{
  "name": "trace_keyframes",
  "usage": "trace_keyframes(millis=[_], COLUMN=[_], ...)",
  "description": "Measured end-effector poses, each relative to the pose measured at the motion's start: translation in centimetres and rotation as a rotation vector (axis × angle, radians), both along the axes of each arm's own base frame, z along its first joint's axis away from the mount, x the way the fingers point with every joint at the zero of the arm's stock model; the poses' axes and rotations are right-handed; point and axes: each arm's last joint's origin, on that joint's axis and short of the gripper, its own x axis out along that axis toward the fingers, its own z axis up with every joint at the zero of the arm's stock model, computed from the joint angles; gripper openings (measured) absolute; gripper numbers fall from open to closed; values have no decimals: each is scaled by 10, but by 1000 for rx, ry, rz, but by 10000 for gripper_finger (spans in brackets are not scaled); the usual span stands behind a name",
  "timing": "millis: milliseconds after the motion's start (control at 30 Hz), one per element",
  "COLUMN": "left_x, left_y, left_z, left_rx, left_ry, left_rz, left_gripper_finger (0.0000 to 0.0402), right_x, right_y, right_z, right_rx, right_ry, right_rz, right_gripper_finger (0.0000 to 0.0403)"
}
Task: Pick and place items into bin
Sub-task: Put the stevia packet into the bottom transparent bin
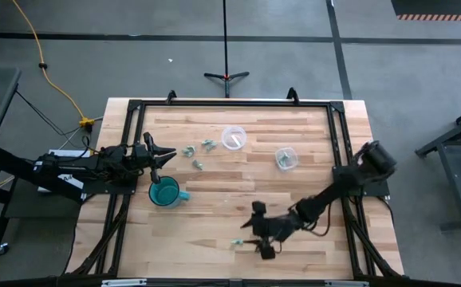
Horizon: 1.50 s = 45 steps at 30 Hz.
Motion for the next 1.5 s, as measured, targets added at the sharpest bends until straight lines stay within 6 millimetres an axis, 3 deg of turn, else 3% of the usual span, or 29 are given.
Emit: trace_keyframes(millis=[167, 400, 800, 1000, 1267, 1500], left_x=[0, 0, 0, 0, 0, 0], left_y=[0, 0, 0, 0, 0, 0], left_z=[0, 0, 0, 0, 0, 0], left_rx=[0, 0, 0, 0, 0, 0], left_ry=[0, 0, 0, 0, 0, 0], left_rz=[0, 0, 0, 0, 0, 0], left_gripper_finger=[99, 99, 99, 99, 99, 99], right_x=[16, 37, 40, 40, 39, 31], right_y=[19, 29, 20, 19, 20, 10], right_z=[-16, -24, -37, -38, -37, -31], right_rx=[-89, -175, -140, -128, -88, -295], right_ry=[70, 190, 327, 341, 363, 396], right_rz=[58, 79, 35, 46, 80, 56], right_gripper_finger=[217, 217, 195, 143, 16, 9])
